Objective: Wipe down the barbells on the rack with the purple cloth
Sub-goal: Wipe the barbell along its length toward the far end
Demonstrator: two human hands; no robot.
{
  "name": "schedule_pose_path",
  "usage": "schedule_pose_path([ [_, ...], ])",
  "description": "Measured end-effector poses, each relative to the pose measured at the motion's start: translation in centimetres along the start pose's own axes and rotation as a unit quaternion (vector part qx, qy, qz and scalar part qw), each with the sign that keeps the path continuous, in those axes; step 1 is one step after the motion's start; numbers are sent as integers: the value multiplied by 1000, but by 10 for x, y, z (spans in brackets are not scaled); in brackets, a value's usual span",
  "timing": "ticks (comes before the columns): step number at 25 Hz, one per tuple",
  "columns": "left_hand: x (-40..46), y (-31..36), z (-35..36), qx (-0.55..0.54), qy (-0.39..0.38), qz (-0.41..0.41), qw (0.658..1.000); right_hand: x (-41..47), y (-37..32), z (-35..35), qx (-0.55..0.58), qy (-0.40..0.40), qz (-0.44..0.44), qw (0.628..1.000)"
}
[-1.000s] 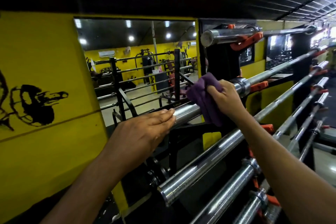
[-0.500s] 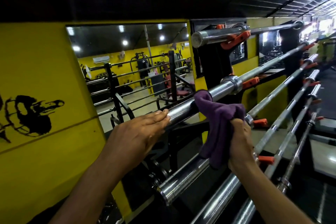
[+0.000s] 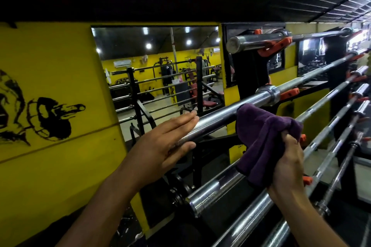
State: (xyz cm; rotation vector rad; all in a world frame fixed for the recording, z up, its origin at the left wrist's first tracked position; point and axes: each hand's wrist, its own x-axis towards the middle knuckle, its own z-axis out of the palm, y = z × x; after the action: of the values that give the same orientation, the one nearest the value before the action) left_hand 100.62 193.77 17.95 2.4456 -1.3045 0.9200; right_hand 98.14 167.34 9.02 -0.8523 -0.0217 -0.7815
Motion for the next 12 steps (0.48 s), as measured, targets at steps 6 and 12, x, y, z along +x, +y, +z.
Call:
schedule_pose_path([
  [6,-40,-35,-12,-152,101,-72,981,-24,-11,16,-68,-22,-56,996],
  [12,32,-94,21,-190,5,-124,974,-13,-43,65,-258,-153,-197,933],
])
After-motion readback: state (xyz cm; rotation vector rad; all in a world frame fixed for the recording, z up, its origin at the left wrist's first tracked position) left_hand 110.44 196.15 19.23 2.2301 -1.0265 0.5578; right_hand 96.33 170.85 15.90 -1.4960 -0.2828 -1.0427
